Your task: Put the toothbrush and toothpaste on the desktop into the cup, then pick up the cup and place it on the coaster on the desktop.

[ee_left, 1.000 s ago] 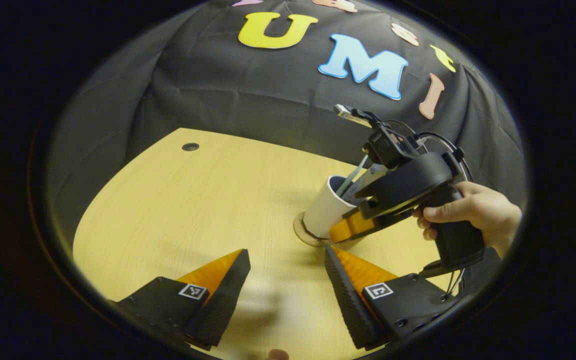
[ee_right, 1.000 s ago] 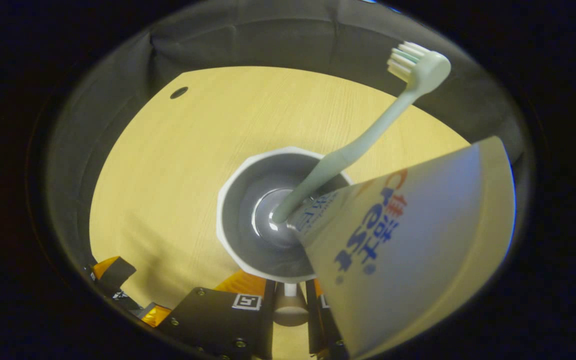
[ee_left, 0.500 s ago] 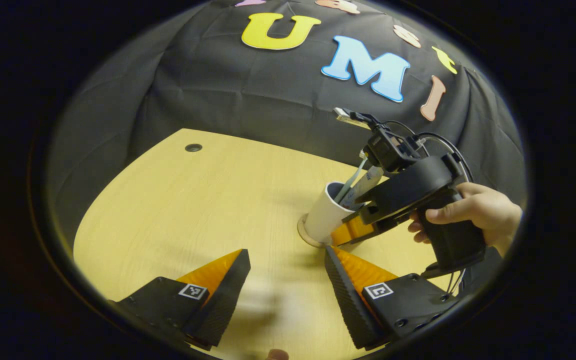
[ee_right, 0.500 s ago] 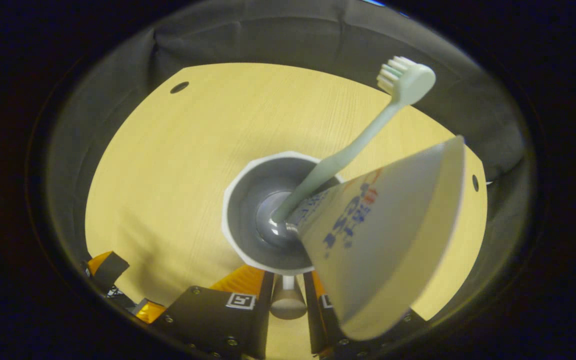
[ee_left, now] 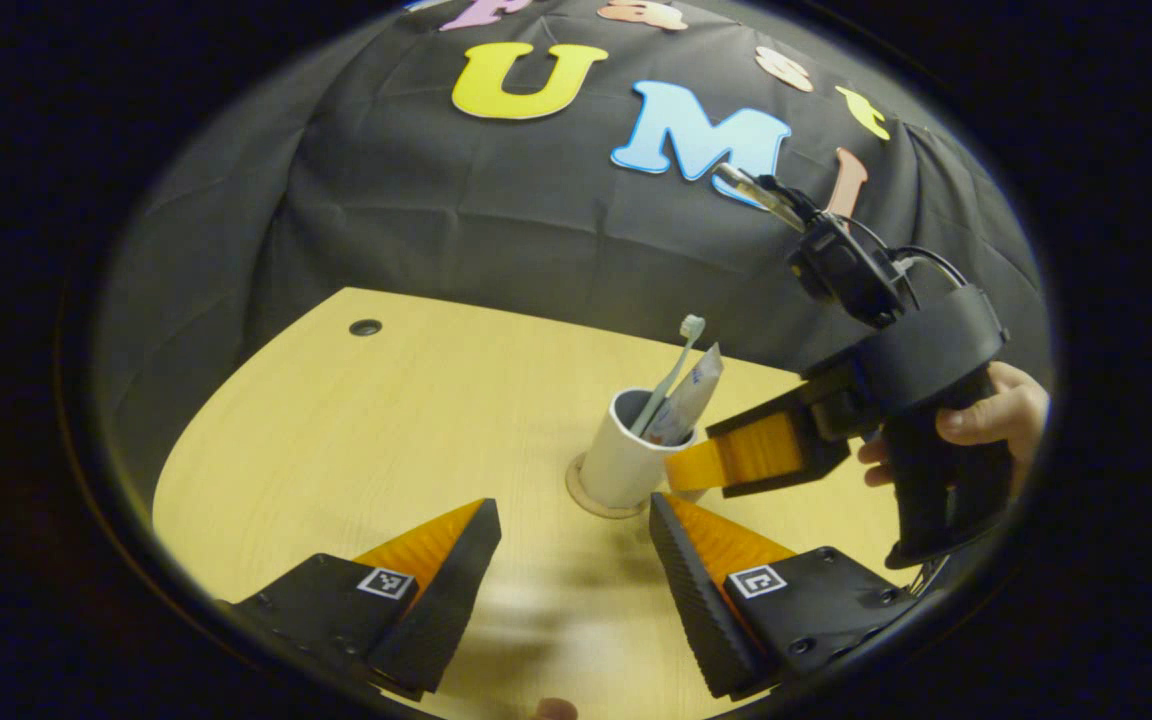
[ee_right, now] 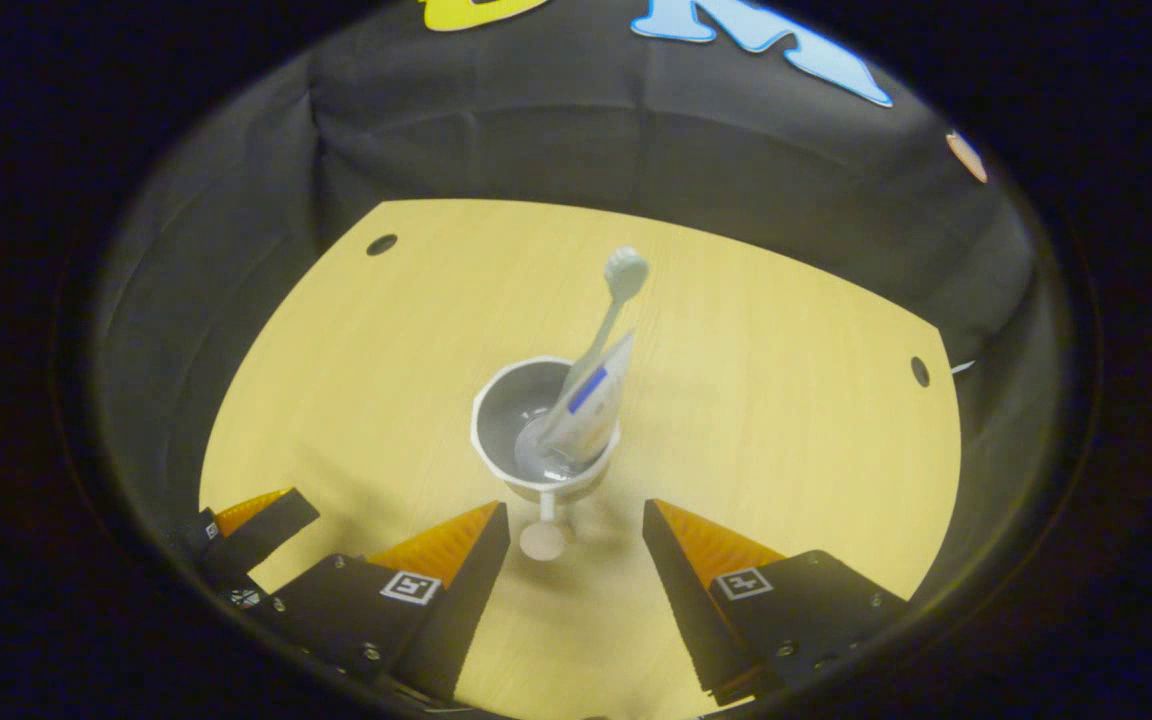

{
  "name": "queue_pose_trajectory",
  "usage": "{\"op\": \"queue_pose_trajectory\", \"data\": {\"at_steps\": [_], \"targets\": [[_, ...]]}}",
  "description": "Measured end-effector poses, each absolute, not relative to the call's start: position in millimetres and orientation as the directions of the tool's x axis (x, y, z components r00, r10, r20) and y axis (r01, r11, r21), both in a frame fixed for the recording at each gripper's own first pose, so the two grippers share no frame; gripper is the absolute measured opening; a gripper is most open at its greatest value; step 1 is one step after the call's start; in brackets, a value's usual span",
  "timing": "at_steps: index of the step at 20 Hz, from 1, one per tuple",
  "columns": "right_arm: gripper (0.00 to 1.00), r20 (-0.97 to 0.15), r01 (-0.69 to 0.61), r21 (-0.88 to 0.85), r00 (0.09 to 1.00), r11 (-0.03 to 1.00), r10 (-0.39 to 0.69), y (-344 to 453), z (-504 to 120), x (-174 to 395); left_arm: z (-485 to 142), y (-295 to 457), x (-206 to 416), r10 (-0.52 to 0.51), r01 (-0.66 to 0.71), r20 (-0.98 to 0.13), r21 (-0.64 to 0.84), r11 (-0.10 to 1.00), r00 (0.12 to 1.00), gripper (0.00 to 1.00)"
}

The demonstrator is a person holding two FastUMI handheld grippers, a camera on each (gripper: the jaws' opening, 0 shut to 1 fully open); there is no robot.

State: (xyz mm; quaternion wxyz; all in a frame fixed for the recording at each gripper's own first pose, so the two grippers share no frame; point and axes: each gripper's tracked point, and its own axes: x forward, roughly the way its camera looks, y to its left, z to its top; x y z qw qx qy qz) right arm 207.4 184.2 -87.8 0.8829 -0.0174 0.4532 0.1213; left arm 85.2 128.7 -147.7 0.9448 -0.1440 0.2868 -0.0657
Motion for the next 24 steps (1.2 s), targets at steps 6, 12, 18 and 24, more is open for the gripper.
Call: {"op": "queue_pose_trajectory", "data": {"at_steps": [6,12,18,24], "targets": [[0.84,-0.676,-0.107,0.118,0.719,0.987,0.158,114.4,-43.5,177.4,-107.2,93.3,99.4,-0.234,0.111,-0.434,-0.289,0.951,0.870,0.98],[0.85,-0.446,0.009,0.019,0.895,1.000,0.000,36.9,2.5,145.7,-52.3,57.3,106.4,-0.247,0.173,-0.298,-0.254,0.952,0.922,0.98],[0.84,-0.186,0.045,-0.017,0.981,0.999,-0.047,5.2,53.8,116.0,22.7,32.0,99.5,-0.224,0.204,-0.064,-0.231,0.951,0.972,0.94],[0.84,-0.009,0.058,-0.074,0.998,0.996,-0.059,-28.3,92.3,102.5,34.8,22.4,81.8,-0.109,0.107,0.004,-0.239,0.965,0.994,0.95]]}}
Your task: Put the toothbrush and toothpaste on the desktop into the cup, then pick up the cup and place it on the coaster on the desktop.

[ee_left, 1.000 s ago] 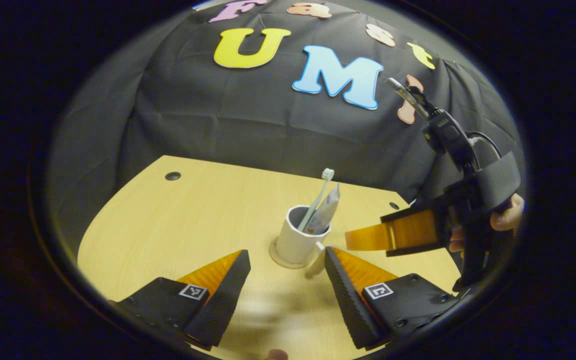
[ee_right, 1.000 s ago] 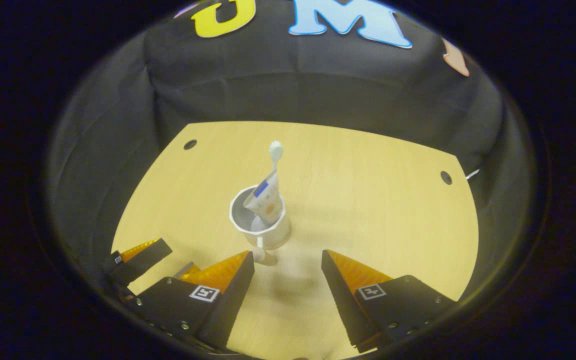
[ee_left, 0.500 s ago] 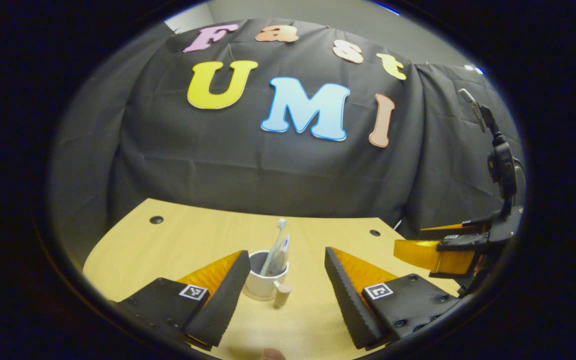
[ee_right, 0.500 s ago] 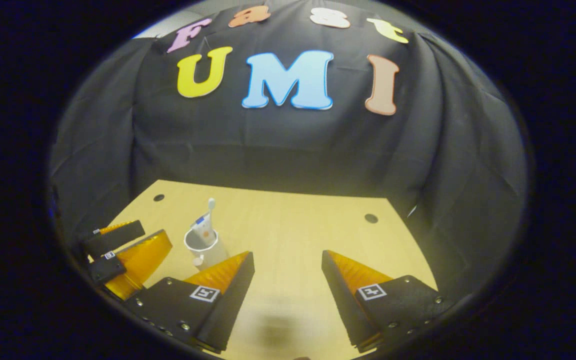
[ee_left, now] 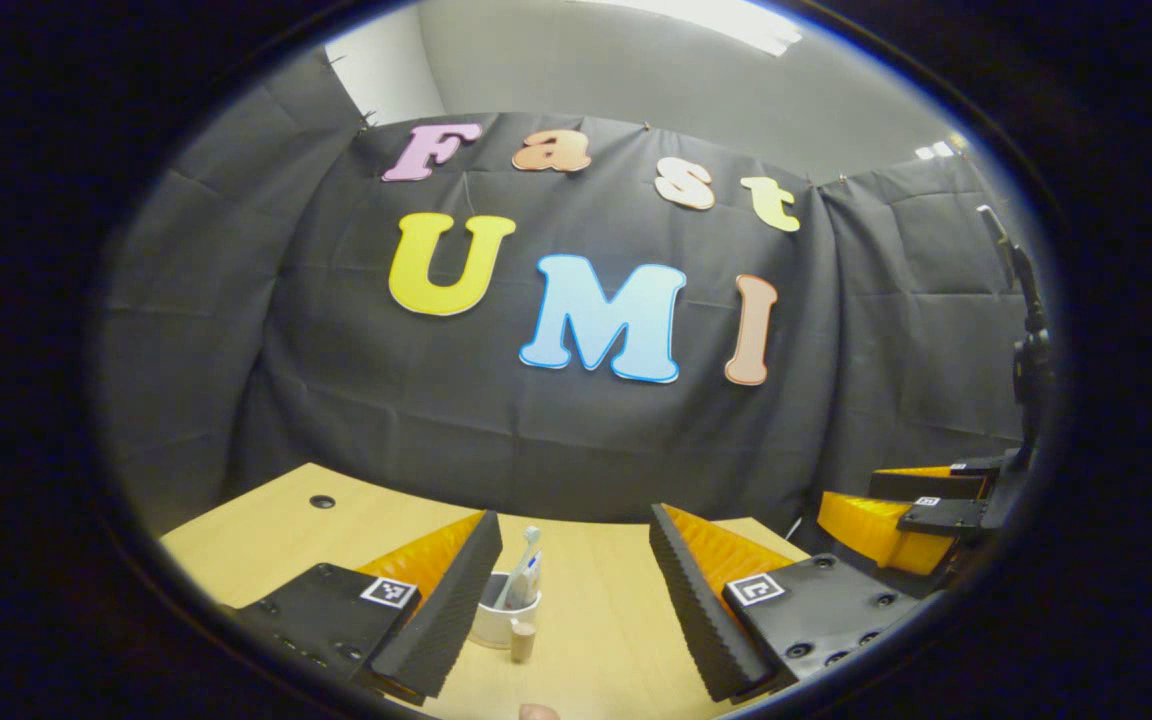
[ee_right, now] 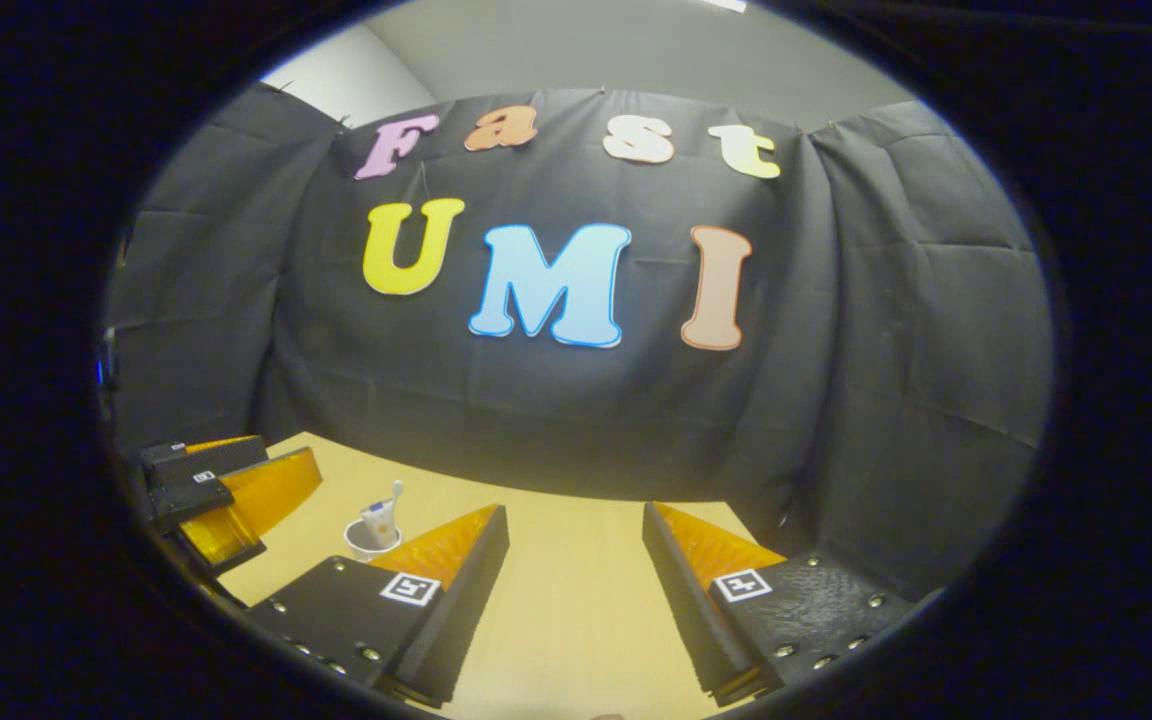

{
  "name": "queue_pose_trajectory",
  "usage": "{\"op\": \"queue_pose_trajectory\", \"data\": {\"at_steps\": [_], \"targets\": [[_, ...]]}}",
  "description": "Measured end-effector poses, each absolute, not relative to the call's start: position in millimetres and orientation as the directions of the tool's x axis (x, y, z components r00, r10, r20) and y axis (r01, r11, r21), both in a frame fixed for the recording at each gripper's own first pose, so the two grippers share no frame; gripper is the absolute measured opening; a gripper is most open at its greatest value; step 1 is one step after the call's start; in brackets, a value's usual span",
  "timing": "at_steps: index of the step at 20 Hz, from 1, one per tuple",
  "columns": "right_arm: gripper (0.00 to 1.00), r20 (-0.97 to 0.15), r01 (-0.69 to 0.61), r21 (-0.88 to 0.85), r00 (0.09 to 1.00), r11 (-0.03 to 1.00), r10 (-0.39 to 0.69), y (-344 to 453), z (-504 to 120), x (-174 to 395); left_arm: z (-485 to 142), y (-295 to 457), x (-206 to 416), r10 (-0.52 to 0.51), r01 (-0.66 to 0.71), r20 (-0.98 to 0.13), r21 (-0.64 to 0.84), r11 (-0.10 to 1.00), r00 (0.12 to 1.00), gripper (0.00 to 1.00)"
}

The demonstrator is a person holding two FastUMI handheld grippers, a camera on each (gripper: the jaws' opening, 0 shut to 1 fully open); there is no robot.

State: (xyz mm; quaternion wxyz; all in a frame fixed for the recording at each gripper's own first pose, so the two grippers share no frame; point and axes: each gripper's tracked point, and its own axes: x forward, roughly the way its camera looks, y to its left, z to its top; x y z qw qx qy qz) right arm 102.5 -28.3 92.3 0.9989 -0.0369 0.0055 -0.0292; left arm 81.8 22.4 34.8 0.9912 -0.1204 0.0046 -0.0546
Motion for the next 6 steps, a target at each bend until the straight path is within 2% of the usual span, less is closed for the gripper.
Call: {"op": "queue_pose_trajectory", "data": {"at_steps": [3,6], "targets": [[0.84,0.048,0.035,-0.092,0.998,0.995,-0.030,-27.1,98.4,95.7,43.4,26.0,73.7,-0.046,0.053,0.032,-0.238,0.970,0.998,0.99],[0.84,0.091,0.044,-0.108,0.995,0.993,-0.034,-30.7,109.0,93.7,46.6,24.9,67.1,-0.032,0.039,0.032,-0.227,0.973,0.999,0.96]]}}
